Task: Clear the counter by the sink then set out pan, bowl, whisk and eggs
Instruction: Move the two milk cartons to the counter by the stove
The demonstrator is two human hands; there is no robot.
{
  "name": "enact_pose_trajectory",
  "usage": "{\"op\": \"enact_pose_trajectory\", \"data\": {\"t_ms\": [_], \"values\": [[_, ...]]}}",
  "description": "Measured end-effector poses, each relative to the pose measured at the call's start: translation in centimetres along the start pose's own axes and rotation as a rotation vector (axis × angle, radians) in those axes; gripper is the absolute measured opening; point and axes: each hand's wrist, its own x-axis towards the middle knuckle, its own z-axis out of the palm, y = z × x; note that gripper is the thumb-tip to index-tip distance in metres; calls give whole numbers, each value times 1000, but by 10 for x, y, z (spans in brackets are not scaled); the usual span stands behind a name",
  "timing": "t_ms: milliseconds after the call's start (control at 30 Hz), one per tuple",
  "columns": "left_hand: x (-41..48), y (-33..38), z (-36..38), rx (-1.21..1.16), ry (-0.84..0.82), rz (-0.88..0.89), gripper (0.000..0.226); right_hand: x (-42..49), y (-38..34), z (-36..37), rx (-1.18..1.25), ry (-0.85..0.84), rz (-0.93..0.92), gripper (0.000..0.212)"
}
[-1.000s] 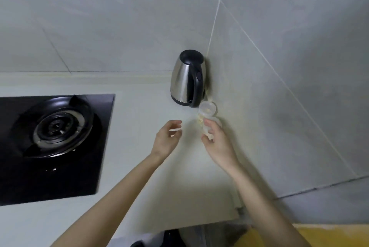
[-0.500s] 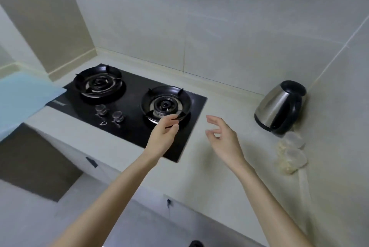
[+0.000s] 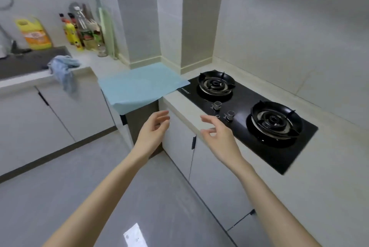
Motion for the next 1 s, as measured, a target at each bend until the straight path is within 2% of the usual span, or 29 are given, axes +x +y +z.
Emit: {"op": "enact_pose_trajectory", "data": {"t_ms": [100,367,633,1000], "values": [[-14,-10,-77,-11,154,-17,28,12,-47,62,-11,-126,-95,39],[-40,-39,-227,-3,461,-80,27,48,-144,193,24,-380,-314,40],[-22,-61,-345,3,711,-114,28,106,-222,315,43,-557,-543,41],[17,-79,-497,5,1018,-162,28,193,-337,469,111,-765,-691,40]]}}
